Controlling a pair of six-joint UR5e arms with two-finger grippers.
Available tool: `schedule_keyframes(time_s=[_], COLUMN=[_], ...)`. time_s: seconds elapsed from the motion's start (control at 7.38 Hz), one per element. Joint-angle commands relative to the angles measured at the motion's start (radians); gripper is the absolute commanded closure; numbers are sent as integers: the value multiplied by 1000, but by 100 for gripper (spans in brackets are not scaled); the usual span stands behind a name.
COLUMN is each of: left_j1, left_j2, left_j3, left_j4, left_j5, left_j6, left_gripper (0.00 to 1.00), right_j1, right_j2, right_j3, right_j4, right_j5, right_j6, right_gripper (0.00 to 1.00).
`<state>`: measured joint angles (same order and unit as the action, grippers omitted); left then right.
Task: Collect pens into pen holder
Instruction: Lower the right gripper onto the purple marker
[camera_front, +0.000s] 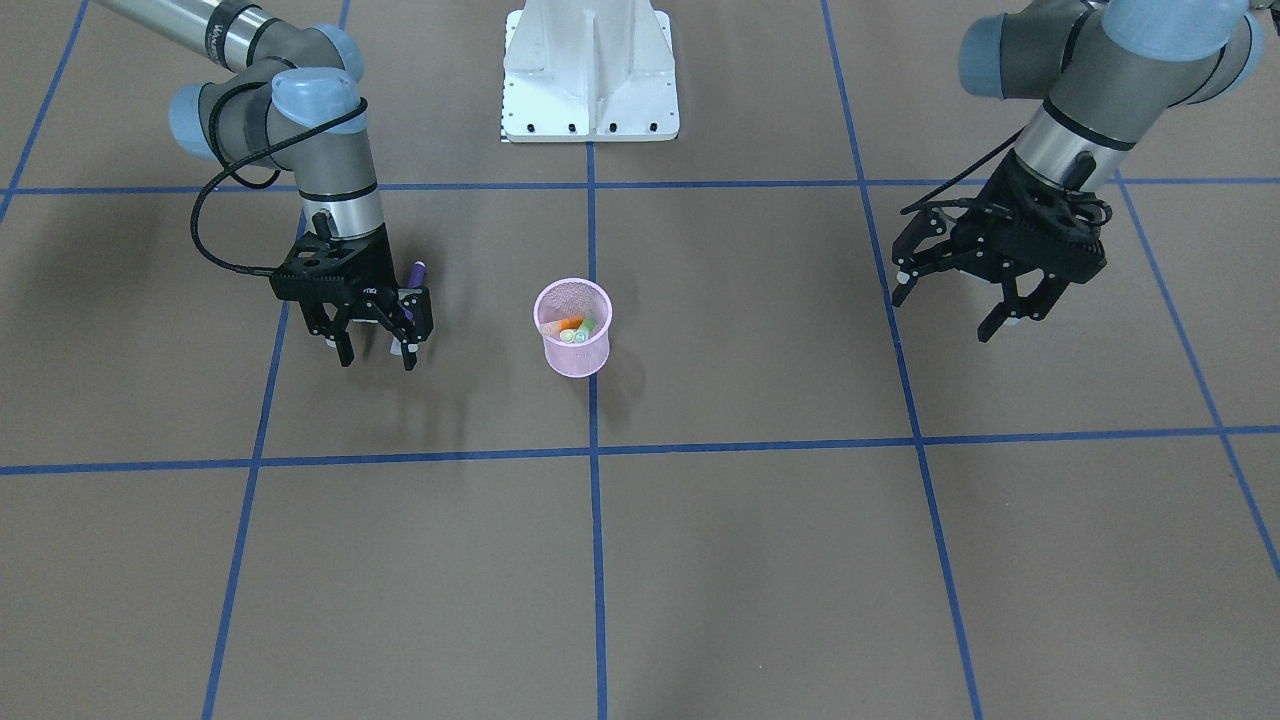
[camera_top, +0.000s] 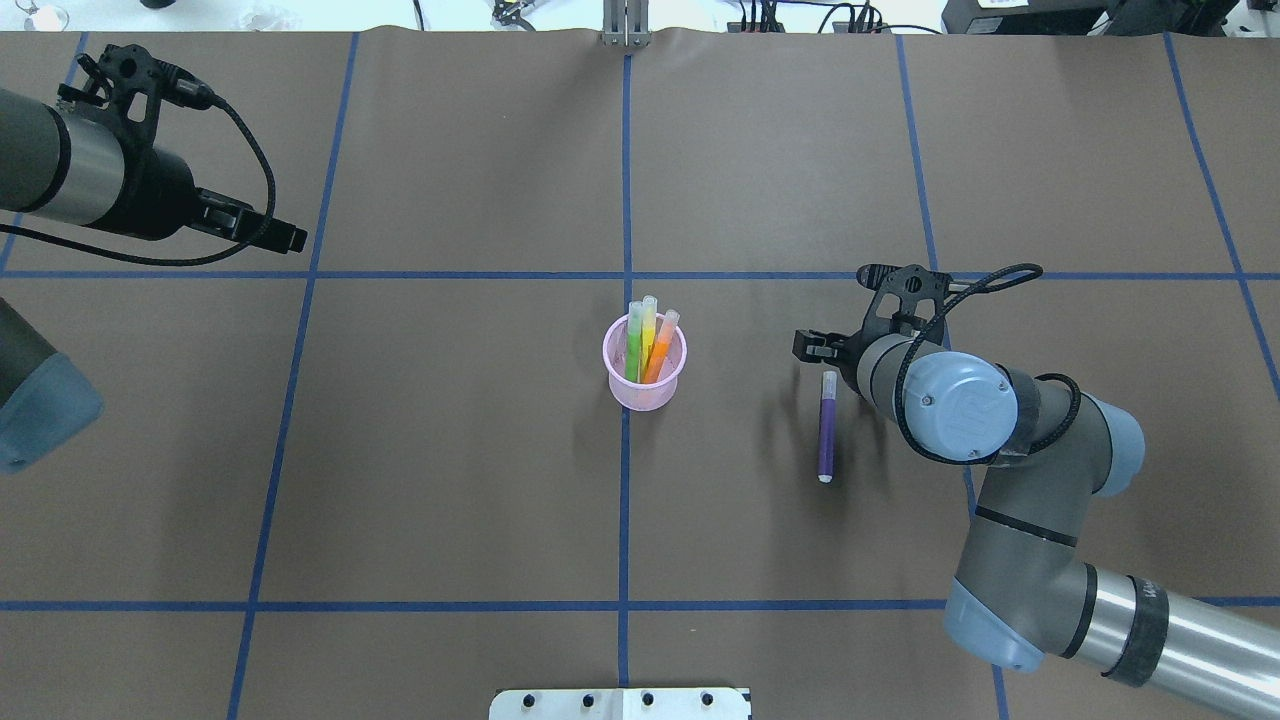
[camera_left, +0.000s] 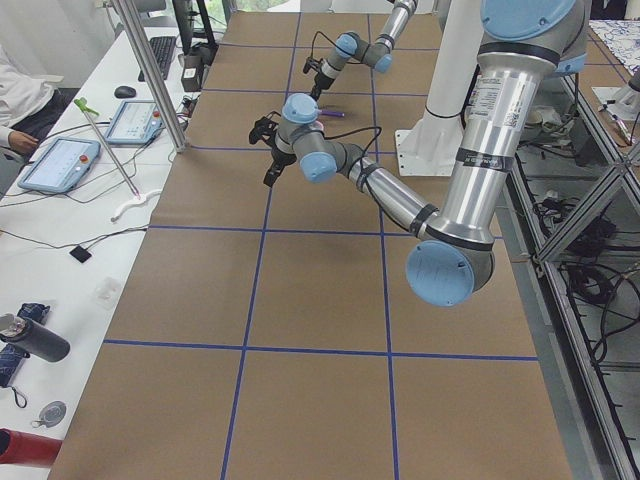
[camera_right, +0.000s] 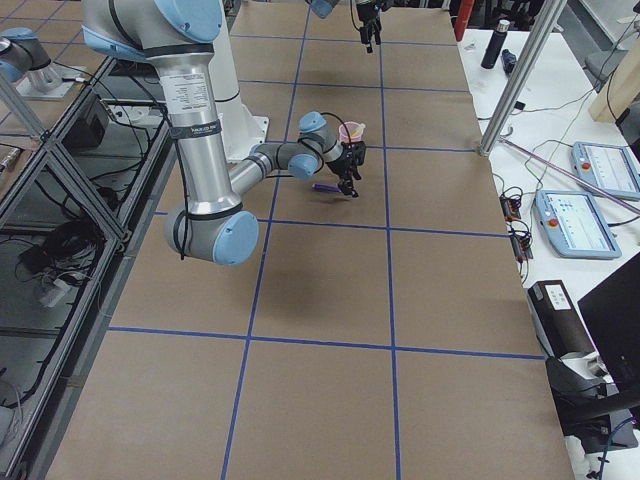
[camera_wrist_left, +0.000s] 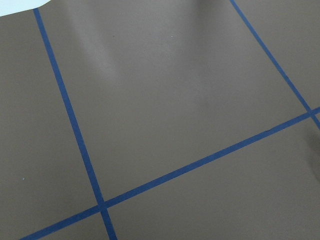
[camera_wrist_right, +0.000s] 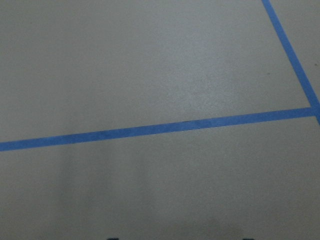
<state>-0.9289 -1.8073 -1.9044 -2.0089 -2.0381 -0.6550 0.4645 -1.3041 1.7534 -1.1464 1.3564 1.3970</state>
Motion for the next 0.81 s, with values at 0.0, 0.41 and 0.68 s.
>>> schedule_keyframes(time_s=[0.0,0.41,0.68], left_j1=[7,7,9], left_j2=[-1,-1,-3], left_j3=[-2,-1,-1], left_j4=[-1,-2,-2], left_j5=[41,41,41], left_j6=[0,2,2], left_gripper=[0,0,0], right_j1=[-26,-69,-98], right_j2=[-12,6,3], right_j3=[-2,9,11], right_j4=[-1,-70,-73], right_j5=[-48,-86,-115], right_j6=[63,115,140], right_gripper=[33,37,40])
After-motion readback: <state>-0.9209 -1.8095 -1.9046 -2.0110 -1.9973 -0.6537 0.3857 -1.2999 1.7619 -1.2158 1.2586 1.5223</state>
